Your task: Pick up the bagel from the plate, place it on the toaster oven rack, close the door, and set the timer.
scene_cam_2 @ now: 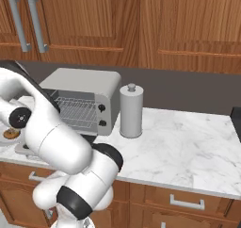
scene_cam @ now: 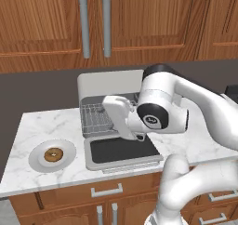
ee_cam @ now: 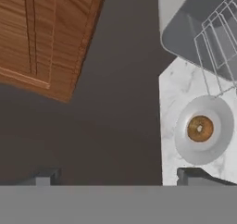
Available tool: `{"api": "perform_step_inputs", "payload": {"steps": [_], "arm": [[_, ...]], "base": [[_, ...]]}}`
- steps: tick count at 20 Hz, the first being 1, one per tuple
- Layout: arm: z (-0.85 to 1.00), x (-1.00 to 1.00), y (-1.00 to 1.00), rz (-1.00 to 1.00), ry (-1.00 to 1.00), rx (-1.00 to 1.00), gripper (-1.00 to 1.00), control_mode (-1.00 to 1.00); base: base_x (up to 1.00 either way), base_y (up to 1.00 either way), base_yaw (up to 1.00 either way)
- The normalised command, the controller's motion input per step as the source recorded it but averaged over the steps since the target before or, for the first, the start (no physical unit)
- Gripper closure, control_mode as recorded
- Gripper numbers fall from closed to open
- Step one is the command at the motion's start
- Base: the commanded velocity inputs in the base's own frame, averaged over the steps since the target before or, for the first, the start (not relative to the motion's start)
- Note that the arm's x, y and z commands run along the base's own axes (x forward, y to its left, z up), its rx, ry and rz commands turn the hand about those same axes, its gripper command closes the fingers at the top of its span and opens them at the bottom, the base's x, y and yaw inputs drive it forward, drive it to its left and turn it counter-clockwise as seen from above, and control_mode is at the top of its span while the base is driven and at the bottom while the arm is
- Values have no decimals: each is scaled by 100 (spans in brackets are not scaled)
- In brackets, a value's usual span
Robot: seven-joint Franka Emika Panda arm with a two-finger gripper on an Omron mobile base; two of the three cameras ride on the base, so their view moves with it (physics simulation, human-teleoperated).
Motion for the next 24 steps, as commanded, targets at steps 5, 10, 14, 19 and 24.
{"api": "perform_step_inputs", "payload": {"steps": [5, 10, 14, 19, 24], "arm": [[81, -96, 15, -26, 14, -5, -100, -100], [100, -91, 25, -14, -17, -6, -100, -100], [100, -78, 39, -3, -6, 0, -100, -100], [100, -59, 43, 0, -23, -2, -100, -100], [100, -43, 35, 6, 33, 34, -100, -100]], "base": [[0, 0, 0], [0, 0, 0], [0, 0, 0], [0, 0, 0], [0, 0, 0]]}}
